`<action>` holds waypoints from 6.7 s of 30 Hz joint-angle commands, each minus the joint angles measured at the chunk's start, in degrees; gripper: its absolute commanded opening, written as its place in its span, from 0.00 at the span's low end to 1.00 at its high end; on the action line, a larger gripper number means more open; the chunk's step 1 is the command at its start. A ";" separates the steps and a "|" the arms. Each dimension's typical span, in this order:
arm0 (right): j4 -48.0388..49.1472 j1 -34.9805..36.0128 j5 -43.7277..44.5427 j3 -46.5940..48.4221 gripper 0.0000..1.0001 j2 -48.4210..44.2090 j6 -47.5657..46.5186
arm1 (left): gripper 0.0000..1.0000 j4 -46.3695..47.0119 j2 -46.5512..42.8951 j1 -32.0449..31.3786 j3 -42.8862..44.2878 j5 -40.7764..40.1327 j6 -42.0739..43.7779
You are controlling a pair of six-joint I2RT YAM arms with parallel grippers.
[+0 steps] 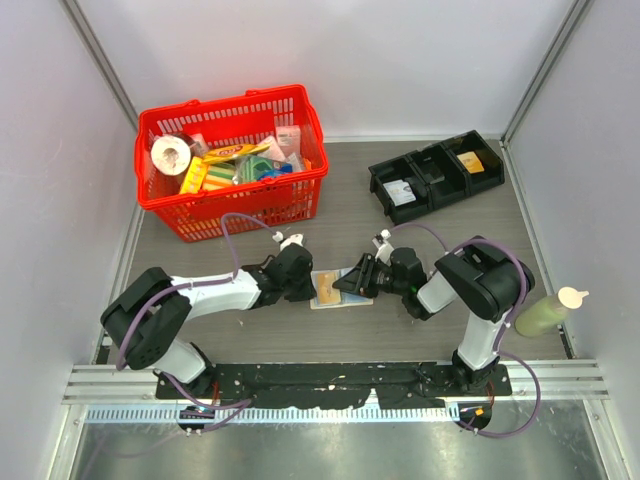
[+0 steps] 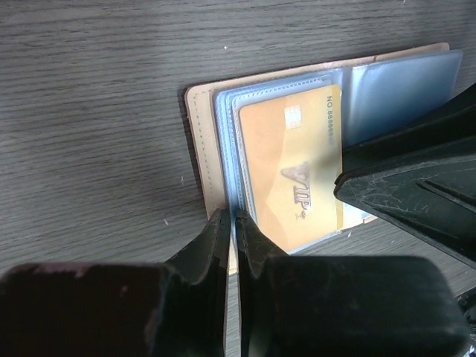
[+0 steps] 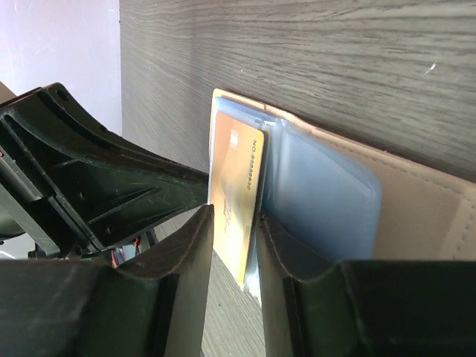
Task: Take the credit cards out of the card holder
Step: Remove the credit card from the card holder, then place the credit card in the storage box.
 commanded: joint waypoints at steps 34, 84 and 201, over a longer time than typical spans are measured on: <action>-11.94 -5.60 -4.19 -3.24 0.01 -10.89 -8.51 | 0.15 1.51 -3.71 -0.57 -2.20 3.41 -2.10; -0.24 -10.16 -8.24 -7.28 0.01 -6.67 -3.94 | 0.02 8.27 6.21 -1.45 -2.28 5.96 -3.95; 5.11 6.97 20.51 -2.02 0.78 -47.90 -2.89 | 0.00 47.20 -29.39 -1.71 -8.35 -5.81 -6.93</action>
